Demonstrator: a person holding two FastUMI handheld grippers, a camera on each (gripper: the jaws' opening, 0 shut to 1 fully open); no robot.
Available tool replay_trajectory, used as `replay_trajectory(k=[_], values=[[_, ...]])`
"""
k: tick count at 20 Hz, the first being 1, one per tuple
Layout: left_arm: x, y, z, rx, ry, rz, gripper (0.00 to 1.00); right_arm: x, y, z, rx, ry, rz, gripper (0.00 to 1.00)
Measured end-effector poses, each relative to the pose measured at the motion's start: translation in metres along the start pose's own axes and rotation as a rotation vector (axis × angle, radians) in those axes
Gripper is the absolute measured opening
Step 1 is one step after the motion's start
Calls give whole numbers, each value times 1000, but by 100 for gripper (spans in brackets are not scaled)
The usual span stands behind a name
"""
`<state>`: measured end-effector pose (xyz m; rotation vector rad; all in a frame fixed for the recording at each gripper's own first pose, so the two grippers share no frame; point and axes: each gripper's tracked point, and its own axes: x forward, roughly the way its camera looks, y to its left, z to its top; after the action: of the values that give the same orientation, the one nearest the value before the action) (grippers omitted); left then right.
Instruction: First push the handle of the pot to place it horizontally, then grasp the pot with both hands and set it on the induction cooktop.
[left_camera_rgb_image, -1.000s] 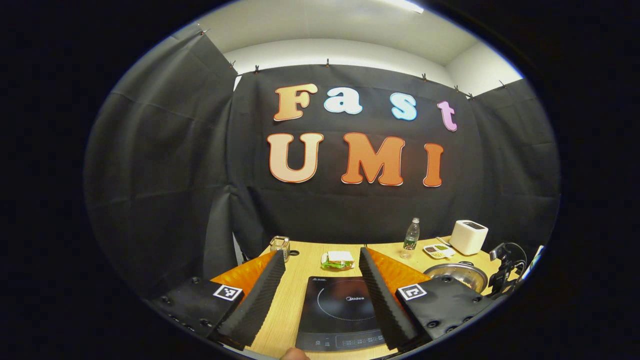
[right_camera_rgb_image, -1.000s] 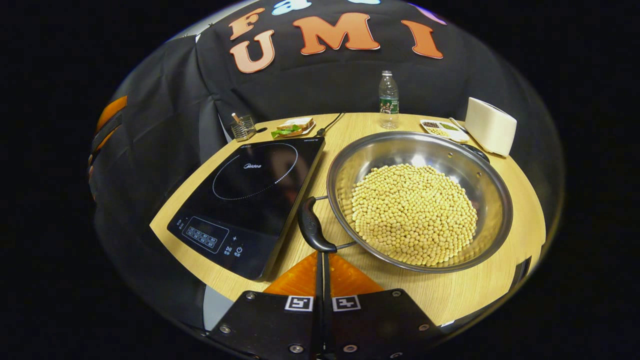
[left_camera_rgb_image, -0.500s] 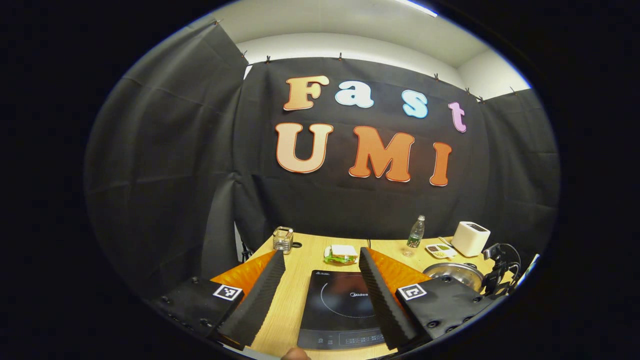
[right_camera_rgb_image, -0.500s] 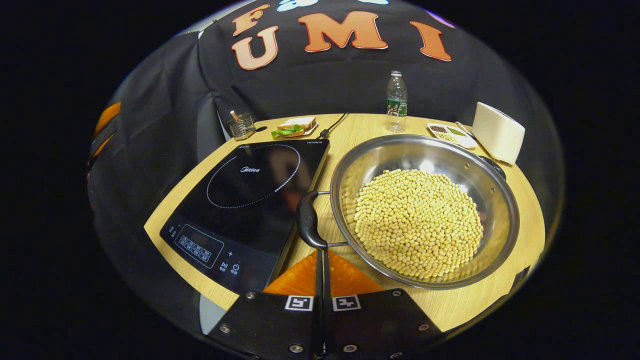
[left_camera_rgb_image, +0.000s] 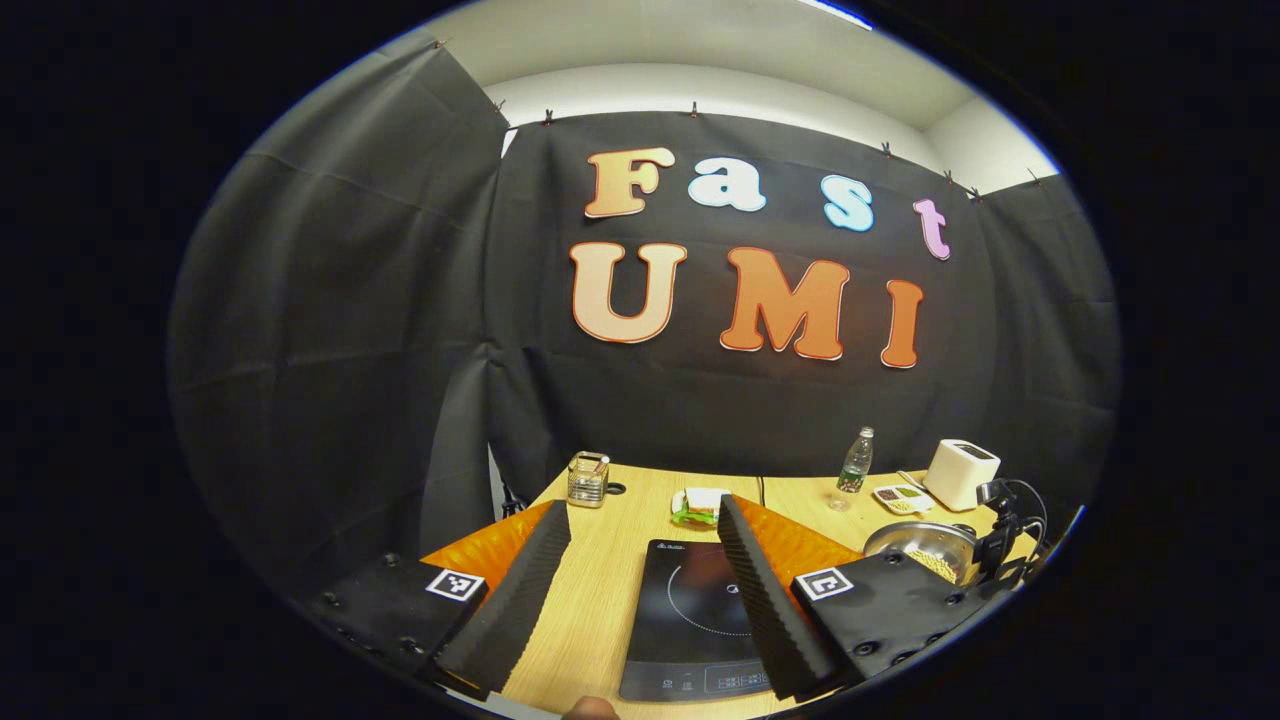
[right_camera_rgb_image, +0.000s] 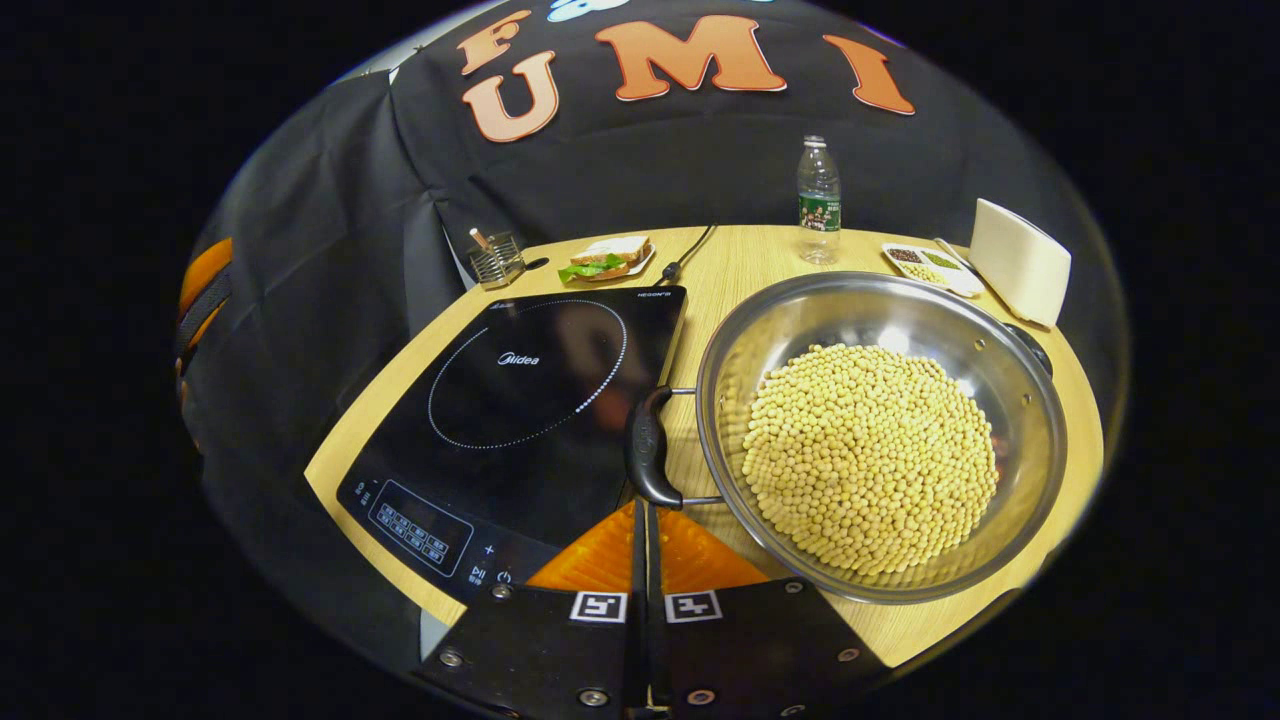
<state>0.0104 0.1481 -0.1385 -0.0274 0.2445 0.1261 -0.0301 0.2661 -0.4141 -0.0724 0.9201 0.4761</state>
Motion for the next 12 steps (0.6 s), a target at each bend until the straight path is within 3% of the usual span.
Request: replay_trajectory(k=[12], values=[[19, 14, -11, 3, 25, 18, 98, 21, 5, 23, 56, -10, 18, 0]])
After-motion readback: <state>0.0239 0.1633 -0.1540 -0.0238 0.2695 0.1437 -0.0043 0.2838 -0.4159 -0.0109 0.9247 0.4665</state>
